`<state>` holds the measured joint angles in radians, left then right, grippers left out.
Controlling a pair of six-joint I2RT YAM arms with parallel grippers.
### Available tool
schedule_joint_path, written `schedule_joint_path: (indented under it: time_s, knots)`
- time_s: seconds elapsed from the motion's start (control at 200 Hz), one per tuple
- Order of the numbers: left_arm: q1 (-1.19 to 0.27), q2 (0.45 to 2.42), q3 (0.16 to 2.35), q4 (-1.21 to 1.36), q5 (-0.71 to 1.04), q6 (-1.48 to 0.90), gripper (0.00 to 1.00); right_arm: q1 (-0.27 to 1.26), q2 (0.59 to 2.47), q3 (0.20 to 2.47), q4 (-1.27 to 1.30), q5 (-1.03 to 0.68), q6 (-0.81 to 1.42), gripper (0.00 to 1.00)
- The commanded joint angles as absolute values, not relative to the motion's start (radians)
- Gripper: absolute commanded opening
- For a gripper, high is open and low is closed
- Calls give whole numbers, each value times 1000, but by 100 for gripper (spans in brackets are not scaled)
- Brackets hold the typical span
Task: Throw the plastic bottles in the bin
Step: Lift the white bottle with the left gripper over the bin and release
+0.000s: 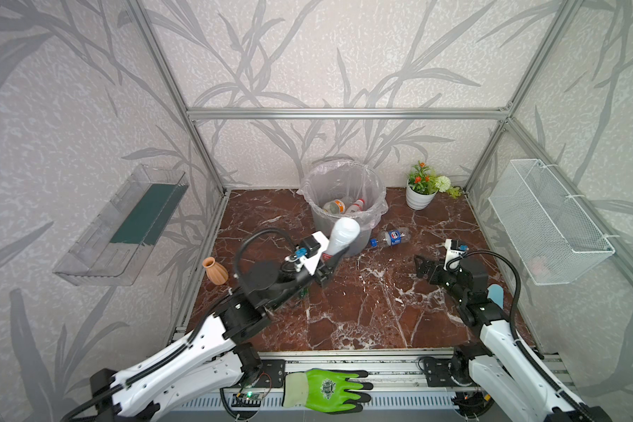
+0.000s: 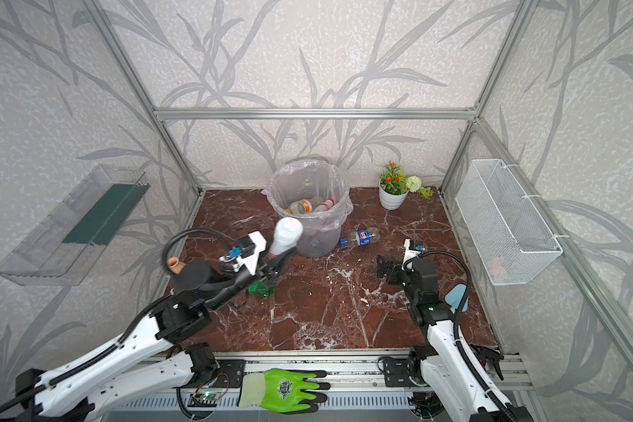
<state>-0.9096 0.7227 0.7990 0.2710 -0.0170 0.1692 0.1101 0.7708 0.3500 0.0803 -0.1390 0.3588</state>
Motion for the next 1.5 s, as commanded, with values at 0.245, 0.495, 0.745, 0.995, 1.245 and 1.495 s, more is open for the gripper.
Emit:
schedule_joint_path:
  time_s: [0.245, 0.495, 0.745, 0.995, 1.245, 1.495]
  knots:
    - [-804, 940, 1030, 539, -11, 258, 42, 107, 763, 364, 121, -170, 379, 99]
    - [-576, 1389, 1427, 146, 20, 9, 73, 106, 735, 387, 78, -182, 362, 99]
    - [-571, 1395, 1462, 27, 5, 4, 94, 103, 690, 390, 35, -155, 336, 99]
    - [-571, 1210, 1280, 50, -39, -29, 95, 103, 725, 405, 49, -157, 336, 99]
    - [-571, 1056, 1066, -13, -239, -166, 95, 103, 761, 410, 62, -141, 345, 99]
    - [-571, 866, 810, -181, -476, -439, 99, 101, 846, 420, 86, -139, 390, 99]
